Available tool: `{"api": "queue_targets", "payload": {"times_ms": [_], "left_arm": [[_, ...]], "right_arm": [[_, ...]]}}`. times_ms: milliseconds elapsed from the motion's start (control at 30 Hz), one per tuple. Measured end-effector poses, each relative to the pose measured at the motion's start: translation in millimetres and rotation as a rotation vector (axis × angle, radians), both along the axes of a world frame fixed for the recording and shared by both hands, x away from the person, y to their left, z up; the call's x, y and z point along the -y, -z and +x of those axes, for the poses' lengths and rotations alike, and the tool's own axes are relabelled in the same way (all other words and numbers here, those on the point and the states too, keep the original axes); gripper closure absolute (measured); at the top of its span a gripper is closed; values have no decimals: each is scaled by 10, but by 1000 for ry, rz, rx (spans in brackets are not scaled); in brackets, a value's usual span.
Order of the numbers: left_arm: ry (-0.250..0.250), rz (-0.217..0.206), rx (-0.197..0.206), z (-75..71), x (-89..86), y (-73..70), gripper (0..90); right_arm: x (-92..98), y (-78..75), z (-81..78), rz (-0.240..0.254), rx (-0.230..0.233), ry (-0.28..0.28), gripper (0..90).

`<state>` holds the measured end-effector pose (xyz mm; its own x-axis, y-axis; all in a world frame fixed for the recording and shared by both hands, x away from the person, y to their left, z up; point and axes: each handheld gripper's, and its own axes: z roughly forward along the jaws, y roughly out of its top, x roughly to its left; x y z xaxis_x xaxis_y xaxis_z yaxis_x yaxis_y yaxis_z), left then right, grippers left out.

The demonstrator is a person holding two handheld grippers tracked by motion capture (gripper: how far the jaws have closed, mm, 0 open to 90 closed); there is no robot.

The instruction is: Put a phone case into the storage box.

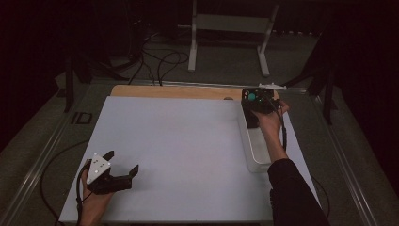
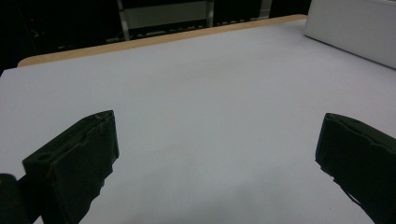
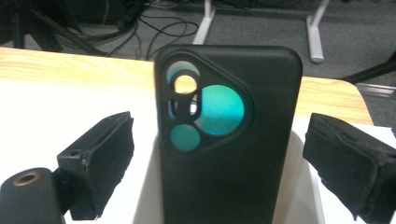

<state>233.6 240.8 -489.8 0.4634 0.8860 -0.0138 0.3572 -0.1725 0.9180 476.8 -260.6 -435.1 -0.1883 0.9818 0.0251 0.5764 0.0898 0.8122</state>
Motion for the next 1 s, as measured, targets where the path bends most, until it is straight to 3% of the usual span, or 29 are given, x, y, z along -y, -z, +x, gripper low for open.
{"api": "queue_targets", "payload": {"times_ms": [367, 433, 767, 1000], "left_arm": [[-2, 2, 4, 1, 3, -3, 2], [-1, 0, 5, 0, 1, -4, 2], [-8, -3, 3, 3, 5, -7, 1], [-9, -2, 2, 6, 6, -5, 1]], "right_arm": [[-5, -79, -126, 28, 22, -44, 78], [3, -109, -179, 51, 33, -60, 78], [-10, -201, -421, 61, 73, -133, 77], [-6, -236, -617, 114, 96, -165, 76]]}}
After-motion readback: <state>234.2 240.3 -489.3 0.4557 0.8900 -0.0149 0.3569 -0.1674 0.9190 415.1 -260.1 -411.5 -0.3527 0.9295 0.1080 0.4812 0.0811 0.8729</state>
